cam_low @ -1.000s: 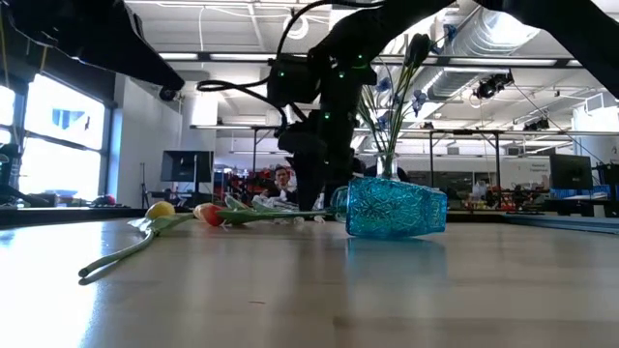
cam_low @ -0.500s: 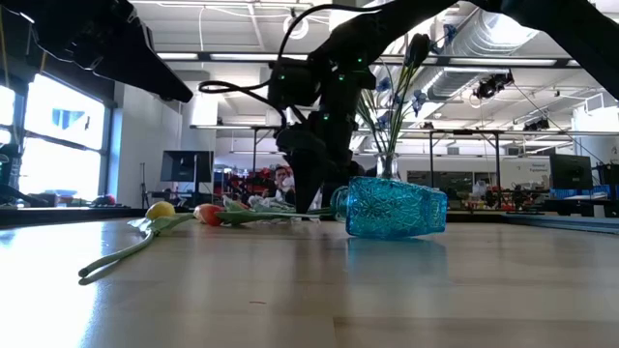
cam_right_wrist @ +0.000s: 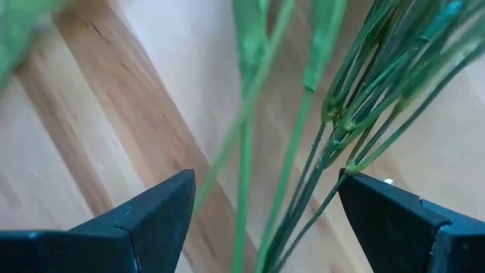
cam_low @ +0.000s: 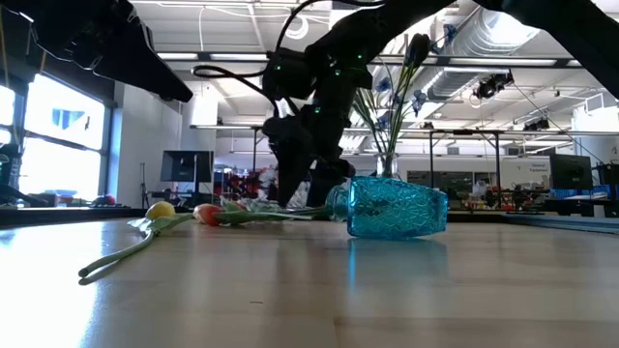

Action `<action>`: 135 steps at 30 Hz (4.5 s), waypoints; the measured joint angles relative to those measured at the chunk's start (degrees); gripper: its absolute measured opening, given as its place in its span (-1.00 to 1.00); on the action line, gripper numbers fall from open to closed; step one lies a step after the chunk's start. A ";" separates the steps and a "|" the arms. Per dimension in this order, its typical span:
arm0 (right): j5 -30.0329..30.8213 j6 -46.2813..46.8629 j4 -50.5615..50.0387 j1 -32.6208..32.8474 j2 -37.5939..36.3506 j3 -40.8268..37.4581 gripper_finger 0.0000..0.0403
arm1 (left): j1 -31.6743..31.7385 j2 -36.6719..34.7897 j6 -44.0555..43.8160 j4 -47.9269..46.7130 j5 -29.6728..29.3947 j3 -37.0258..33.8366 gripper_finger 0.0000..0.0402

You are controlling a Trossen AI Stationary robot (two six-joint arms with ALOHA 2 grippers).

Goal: Sort flowers into vase by color
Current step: Put the yellow tulip into the blue flower vase

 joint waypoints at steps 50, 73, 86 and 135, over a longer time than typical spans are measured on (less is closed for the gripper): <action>3.06 -3.92 2.75 2.27 3.47 6.58 -0.90 | 1.38 0.00 0.45 0.22 0.22 0.00 -0.78; -1.49 -0.92 -9.22 0.69 3.47 7.45 -0.97 | 1.38 0.00 0.44 0.20 0.20 0.00 -0.78; -1.66 -1.98 -14.81 2.34 3.28 7.45 -0.97 | 1.38 0.00 0.00 0.17 0.20 0.00 -0.78; 16.50 -8.31 -19.64 12.14 -11.05 6.90 0.05 | 12.57 4.54 39.09 11.56 17.55 0.04 -0.49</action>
